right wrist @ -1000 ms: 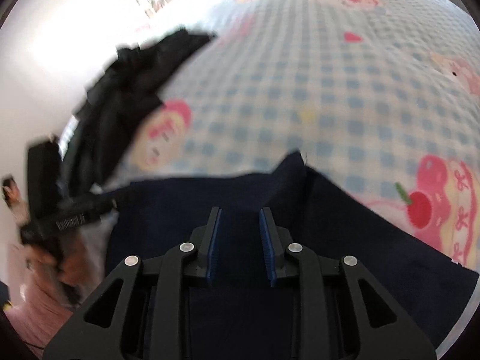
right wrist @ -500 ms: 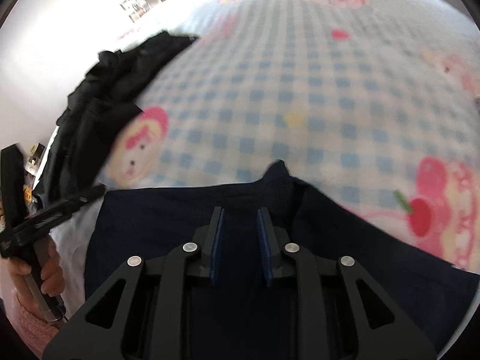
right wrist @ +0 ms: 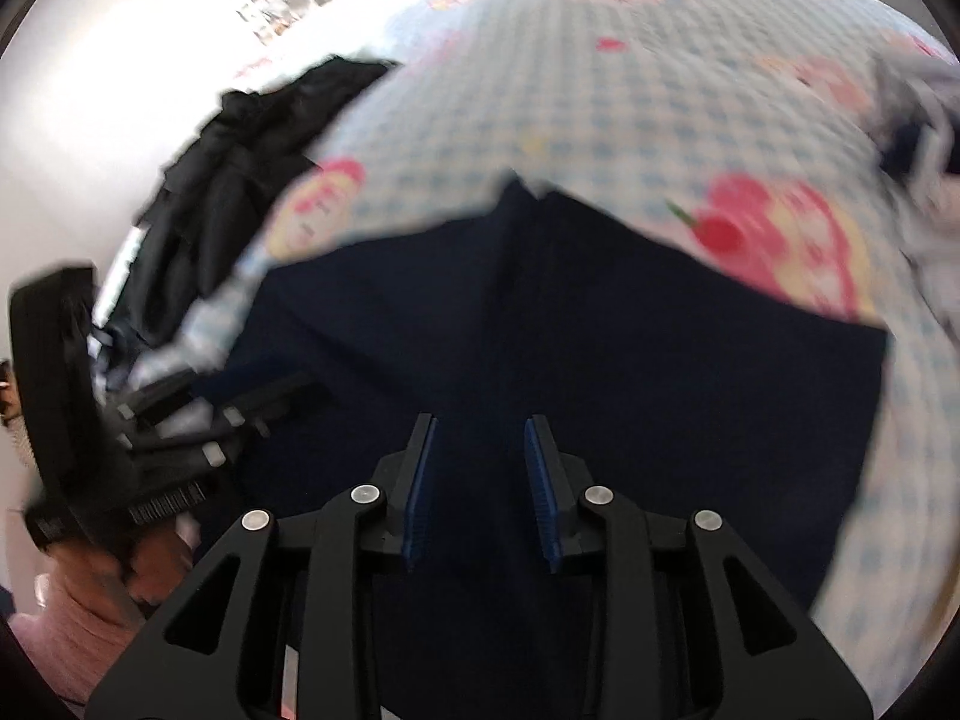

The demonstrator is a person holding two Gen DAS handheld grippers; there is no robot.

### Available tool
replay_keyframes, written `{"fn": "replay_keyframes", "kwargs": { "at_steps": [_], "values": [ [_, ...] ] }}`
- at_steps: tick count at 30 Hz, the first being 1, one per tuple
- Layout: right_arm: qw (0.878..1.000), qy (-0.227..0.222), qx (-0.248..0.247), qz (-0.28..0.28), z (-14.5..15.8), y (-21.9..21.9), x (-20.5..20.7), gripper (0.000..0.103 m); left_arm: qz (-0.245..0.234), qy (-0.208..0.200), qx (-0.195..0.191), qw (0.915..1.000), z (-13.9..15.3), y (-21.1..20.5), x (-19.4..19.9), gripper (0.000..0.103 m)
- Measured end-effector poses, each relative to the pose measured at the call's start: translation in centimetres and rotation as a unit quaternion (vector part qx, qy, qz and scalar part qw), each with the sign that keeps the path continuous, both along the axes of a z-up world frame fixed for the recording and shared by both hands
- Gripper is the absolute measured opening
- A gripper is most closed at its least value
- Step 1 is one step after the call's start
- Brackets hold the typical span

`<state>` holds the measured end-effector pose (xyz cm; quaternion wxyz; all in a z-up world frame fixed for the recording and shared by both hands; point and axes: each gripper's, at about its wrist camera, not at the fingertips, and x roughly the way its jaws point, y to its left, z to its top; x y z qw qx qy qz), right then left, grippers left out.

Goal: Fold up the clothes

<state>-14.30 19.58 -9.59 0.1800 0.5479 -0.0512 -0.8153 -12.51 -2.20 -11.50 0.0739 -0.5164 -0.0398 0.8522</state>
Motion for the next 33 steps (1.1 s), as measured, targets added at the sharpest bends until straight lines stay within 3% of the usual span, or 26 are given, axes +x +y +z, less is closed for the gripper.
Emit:
{"fn": "replay_keyframes", "kwargs": {
  "at_steps": [2, 4, 7, 12, 17, 19, 20, 23, 25, 30, 32, 33],
  "values": [
    [1.0, -0.008, 0.017, -0.017, -0.6, 1.9, 1.6, 0.029, 0.037, -0.015, -0.026, 0.9989, -0.5, -1.3, 0.6, 0.059],
    [0.999, -0.009, 0.017, -0.04, -0.7, 4.0, 3.2, 0.029, 0.076, -0.018, 0.005, 0.997, -0.2, -3.2, 1.7, 0.059],
    [0.997, 0.004, 0.004, -0.082, -0.1, 7.2, 5.4, 0.03, 0.085, 0.005, 0.056, 0.9948, 1.1, -3.2, 3.5, 0.059],
    [0.996, 0.009, -0.014, -0.088, 0.0, 7.6, 8.0, 0.03, -0.002, 0.003, 0.042, 0.9991, 0.9, 3.3, 5.5, 0.059],
    [0.994, -0.004, 0.024, -0.104, -1.4, 7.2, 9.6, 0.03, -0.019, -0.002, -0.03, 0.9994, 0.3, 5.3, 7.4, 0.059],
    [0.993, -0.004, 0.033, -0.11, -1.0, 7.7, 10.7, 0.03, -0.014, 0.03, -0.018, 0.9993, 2.2, 3.8, 8.7, 0.059],
    [0.993, 0.005, 0.03, -0.113, -0.4, 8.0, 11.3, 0.03, -0.008, 0.038, 0.005, 0.9992, 3.2, 2.8, 9.2, 0.059],
    [0.992, 0.025, 0.005, -0.121, 1.1, 9.0, 13.0, 0.033, 0.002, 0.027, 0.066, 0.9975, 3.8, 1.6, 9.6, 0.061],
    [0.992, 0.023, -0.024, -0.123, 0.9, 9.2, 13.4, 0.035, -0.007, 0.013, 0.058, 0.9982, 2.7, 2.4, 9.3, 0.061],
    [0.989, -0.031, -0.031, -0.143, -2.1, 9.2, 13.8, 0.035, 0.002, -0.037, 0.025, 0.999, -0.6, 3.5, 9.0, 0.061],
    [0.987, -0.043, -0.044, -0.15, -2.8, 9.9, 14.3, 0.035, 0.006, -0.037, 0.037, 0.9986, -0.7, 2.9, 9.1, 0.061],
    [0.986, -0.043, -0.052, -0.151, -2.8, 10.3, 14.6, 0.035, 0.006, -0.024, 0.071, 0.9972, -0.1, 2.1, 9.4, 0.061]
  ]
}}
